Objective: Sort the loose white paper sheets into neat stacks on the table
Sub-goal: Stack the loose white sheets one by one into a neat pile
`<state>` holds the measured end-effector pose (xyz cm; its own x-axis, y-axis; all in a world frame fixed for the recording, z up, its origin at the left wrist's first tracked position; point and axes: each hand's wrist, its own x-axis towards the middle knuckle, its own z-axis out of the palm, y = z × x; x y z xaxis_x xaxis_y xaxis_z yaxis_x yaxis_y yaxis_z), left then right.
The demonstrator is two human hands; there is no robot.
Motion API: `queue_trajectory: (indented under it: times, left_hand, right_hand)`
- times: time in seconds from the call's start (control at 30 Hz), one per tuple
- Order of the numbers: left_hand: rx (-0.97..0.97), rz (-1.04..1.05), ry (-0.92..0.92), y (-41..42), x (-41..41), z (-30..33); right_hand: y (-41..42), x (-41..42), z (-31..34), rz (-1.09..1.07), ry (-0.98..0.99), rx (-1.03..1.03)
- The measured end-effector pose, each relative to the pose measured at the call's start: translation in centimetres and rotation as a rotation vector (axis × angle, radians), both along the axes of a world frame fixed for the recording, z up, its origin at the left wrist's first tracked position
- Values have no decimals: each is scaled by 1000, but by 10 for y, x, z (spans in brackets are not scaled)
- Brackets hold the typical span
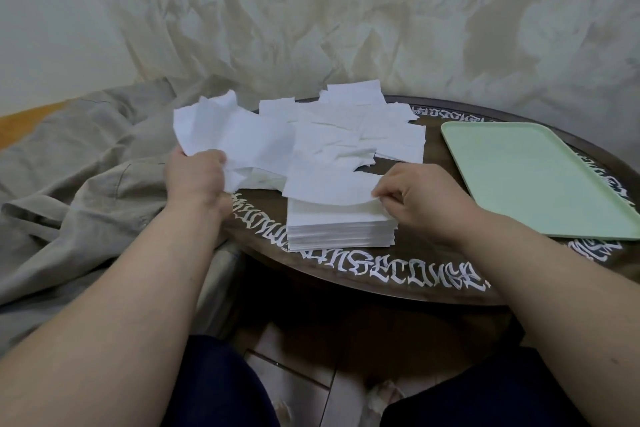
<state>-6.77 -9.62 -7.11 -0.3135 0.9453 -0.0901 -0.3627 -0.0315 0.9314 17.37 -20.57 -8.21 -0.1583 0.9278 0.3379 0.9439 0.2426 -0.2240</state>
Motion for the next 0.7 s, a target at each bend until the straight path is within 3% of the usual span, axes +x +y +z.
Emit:
queue_trajectory:
  times: [0.13,0.33,0.43,0.53,0.7]
  left_hand:
    - [7,-13,-33,-1,-3,2]
    - [55,-279,-97,-8,10,6]
    - [53,-410,-85,-15,18,6]
    - [56,-529,-71,-19,25,5]
    - [40,-580,-90,-27,36,5]
  right_hand:
    - [-4,2,1,-19,43,-103]
    - [-6,6,3,-83,75,-245]
    - [-6,3,7,-140,176,-207]
    - [-1,-6,13,-274,425,-120]
    - [9,-27,10,-268,1013,-198]
